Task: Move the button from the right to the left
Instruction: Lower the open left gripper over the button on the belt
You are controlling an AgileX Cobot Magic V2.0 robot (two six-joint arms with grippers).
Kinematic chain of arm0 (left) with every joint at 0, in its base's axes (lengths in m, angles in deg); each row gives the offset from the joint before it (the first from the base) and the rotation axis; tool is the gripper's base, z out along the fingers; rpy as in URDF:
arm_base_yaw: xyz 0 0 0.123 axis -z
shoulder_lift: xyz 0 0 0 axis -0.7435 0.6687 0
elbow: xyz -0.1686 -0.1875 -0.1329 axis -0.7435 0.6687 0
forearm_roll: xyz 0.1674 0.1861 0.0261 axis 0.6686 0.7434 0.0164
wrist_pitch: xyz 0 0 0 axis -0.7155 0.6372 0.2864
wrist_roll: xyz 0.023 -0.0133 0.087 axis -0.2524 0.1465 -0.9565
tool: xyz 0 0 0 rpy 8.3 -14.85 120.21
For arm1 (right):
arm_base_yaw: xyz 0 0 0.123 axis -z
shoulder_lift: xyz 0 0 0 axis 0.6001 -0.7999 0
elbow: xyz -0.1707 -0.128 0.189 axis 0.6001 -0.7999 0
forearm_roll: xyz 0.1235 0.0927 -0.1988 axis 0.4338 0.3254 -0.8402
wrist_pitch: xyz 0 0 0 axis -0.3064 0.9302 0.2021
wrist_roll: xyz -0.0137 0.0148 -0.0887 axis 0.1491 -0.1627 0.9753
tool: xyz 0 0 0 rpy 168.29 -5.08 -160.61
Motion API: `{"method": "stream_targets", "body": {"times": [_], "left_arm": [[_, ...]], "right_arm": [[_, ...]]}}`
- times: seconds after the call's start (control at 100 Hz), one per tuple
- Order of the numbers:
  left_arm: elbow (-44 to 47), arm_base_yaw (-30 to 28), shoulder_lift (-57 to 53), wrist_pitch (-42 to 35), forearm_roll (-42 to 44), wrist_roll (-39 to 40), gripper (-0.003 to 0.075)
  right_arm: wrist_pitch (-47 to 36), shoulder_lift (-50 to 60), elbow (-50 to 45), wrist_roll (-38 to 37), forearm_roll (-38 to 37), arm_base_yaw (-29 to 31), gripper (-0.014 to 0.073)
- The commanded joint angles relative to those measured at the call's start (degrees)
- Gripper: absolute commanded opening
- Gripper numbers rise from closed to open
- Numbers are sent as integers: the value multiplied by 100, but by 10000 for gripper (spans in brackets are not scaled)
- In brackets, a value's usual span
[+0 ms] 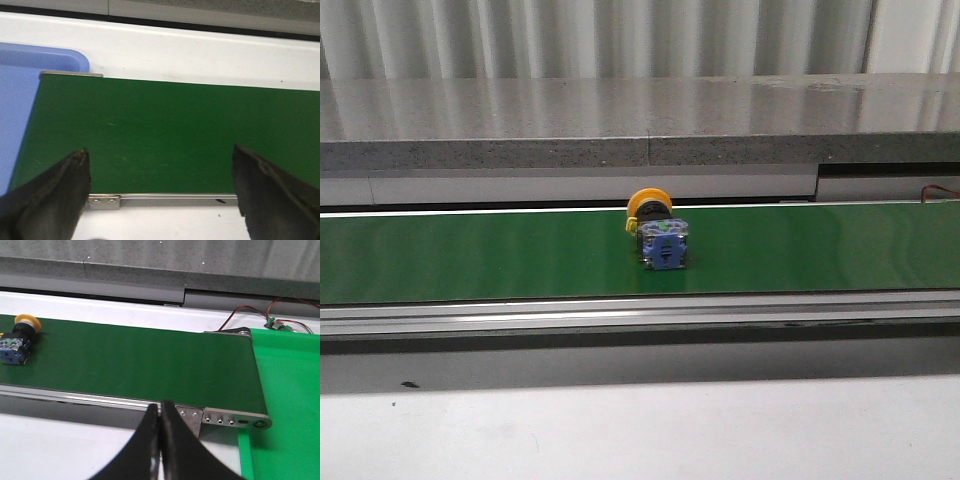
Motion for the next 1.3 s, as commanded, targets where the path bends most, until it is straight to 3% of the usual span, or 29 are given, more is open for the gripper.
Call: {"method": "stream_targets", "body": {"times": [0.0, 0.29, 0.64, 0.84, 1.08, 1.27, 1.28, 1.29], "left_arm": [[-575, 51, 360, 99, -452, -3, 564], [-1826, 1017, 1980, 1203, -700, 206, 564], [-3051, 2128, 3687, 1163, -606, 993, 564], [-3676, 2516, 4420, 1529, -224, 1763, 564], [-4410, 2690, 5102, 2506, 406, 2716, 564], [-4707, 2849, 5339, 2595, 472, 3065, 562], [-4757, 3034, 5854, 2692, 1255, 3667, 436], [-4757, 3034, 5854, 2692, 1255, 3667, 426]], "right_arm": [[-481, -49, 131, 65, -72, -9, -68], [-481, -49, 131, 65, -72, -9, -68], [-481, -49, 131, 65, -72, -9, -68], [-481, -49, 131, 65, -72, -9, -68], [-481, -49, 131, 65, -72, -9, -68], [-475, -49, 131, 65, -72, -9, -68], [-480, -49, 131, 65, -72, -1, -68], [-480, -49, 131, 65, -72, -1, -68]]}}
